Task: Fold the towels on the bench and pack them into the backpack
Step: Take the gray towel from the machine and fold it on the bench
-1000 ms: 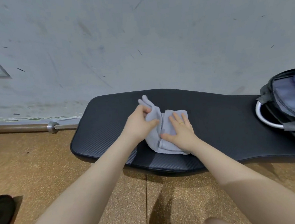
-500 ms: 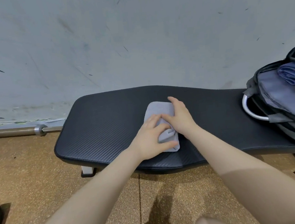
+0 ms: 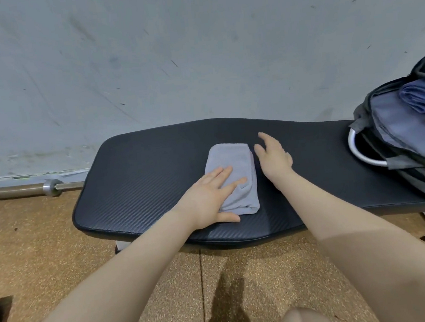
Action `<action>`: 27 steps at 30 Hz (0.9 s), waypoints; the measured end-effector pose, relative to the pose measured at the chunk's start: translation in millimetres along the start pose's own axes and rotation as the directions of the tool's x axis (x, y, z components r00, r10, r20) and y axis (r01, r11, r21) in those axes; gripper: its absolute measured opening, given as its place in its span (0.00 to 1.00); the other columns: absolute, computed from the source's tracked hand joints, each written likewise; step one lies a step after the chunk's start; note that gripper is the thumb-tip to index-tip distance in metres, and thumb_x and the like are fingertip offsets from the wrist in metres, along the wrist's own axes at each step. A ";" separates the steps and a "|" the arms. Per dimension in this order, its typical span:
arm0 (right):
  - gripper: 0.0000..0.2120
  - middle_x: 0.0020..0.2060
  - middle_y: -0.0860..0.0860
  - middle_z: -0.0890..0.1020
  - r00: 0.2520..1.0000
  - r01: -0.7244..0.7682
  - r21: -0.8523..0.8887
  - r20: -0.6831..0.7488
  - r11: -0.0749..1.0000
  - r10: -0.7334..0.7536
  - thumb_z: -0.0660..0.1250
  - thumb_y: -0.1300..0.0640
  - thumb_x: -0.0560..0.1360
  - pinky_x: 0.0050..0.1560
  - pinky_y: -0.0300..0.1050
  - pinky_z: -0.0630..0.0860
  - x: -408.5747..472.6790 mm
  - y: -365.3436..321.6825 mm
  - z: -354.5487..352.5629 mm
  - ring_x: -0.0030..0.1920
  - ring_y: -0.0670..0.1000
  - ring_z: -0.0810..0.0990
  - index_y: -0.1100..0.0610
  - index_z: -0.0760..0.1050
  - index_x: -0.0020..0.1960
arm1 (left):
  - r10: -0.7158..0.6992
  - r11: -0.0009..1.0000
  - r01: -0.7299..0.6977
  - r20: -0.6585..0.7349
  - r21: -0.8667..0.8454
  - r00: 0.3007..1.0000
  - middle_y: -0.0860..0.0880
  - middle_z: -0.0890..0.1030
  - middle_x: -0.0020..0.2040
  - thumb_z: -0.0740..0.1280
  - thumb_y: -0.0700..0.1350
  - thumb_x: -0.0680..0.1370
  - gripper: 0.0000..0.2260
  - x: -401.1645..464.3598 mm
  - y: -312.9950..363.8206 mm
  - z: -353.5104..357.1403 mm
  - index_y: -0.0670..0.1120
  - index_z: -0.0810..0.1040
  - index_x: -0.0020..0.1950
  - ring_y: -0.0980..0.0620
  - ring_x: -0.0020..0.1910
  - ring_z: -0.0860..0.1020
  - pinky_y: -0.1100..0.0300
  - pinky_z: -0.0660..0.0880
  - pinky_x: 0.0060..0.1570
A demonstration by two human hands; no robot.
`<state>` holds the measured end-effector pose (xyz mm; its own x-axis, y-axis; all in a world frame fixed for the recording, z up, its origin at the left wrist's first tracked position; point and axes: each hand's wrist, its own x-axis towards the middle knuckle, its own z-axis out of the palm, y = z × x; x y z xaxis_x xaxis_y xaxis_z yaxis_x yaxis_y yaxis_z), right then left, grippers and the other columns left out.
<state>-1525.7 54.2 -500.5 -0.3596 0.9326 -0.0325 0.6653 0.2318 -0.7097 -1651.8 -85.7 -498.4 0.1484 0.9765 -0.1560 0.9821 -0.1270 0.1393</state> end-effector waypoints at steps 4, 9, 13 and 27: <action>0.30 0.74 0.49 0.59 0.908 0.393 -0.077 0.192 0.916 -0.374 0.52 0.75 0.72 0.68 0.35 0.52 -35.7 14.8 -35.2 0.74 0.50 0.55 0.53 0.67 0.69 | -0.056 0.991 0.043 -0.097 -0.128 0.994 0.47 0.70 0.60 0.67 0.48 0.73 0.22 1.4 9.6 -15.7 0.43 0.65 0.63 0.48 0.58 0.70 0.60 0.66 0.45; 0.44 0.76 0.44 0.46 0.740 0.562 -0.181 0.547 0.807 -0.392 0.69 0.61 0.71 0.72 0.39 0.44 -58.5 8.0 -53.3 0.75 0.45 0.42 0.49 0.44 0.76 | -0.038 0.969 -0.004 -0.167 -0.247 0.985 0.46 0.71 0.58 0.66 0.43 0.73 0.13 -1.5 14.7 -38.5 0.38 0.71 0.53 0.43 0.50 0.74 0.52 0.70 0.45; 0.40 0.72 0.46 0.63 0.789 0.557 -0.085 0.364 0.826 -0.495 0.73 0.51 0.68 0.72 0.46 0.60 -75.2 -1.4 -60.8 0.72 0.45 0.59 0.53 0.56 0.74 | -0.108 0.881 -0.046 -0.294 -0.470 0.950 0.55 0.73 0.47 0.68 0.44 0.74 0.10 -5.3 22.3 -69.4 0.45 0.74 0.53 0.54 0.44 0.73 0.62 0.70 0.42; 0.09 0.48 0.56 0.84 0.956 -0.037 0.739 -0.170 0.673 0.239 0.66 0.50 0.74 0.52 0.54 0.78 -69.0 -18.8 -130.5 0.50 0.55 0.83 0.54 0.80 0.47 | 0.176 0.126 -0.263 -0.240 -0.957 0.955 0.57 0.69 0.67 0.71 0.50 0.67 0.36 54.2 69.1 -106.2 0.79 0.53 0.61 0.58 0.64 0.72 0.58 0.73 0.60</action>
<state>-1428.0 21.5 -393.1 -0.0732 0.9940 -0.0813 -0.0225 -0.0831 -0.9963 -1588.2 -23.1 -393.4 0.2871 0.9516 0.1099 -0.0269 -0.1067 0.9939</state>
